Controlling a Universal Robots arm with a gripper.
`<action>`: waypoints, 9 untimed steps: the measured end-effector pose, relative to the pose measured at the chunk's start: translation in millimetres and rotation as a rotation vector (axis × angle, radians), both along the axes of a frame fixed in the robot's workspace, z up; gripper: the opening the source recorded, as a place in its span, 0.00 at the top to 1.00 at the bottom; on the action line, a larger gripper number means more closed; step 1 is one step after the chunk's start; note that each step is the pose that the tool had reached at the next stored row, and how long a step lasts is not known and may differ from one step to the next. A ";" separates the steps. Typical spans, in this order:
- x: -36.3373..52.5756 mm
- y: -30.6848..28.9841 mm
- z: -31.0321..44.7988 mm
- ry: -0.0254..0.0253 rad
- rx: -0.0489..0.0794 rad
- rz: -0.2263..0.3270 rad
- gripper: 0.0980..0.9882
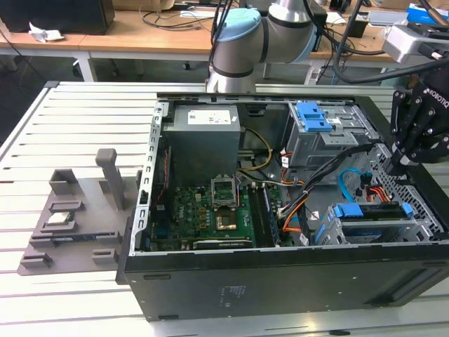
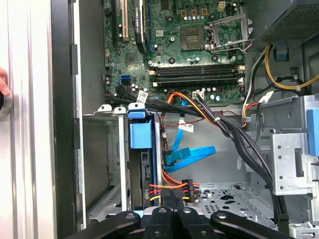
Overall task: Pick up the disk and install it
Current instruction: 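Insert the first disk wire, then insert the second disk wire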
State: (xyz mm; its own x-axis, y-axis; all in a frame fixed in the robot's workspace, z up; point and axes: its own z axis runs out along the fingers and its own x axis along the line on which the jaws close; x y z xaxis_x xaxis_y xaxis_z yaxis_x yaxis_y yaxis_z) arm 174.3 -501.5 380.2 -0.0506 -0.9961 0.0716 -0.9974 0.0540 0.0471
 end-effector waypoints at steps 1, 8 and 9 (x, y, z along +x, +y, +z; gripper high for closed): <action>0.0 0.0 0.0 0.0000 0.000 0.000 0.99; -12.4 0.1 0.1 0.0000 0.000 0.000 0.77; -18.6 0.0 -0.1 0.0000 0.000 0.000 0.77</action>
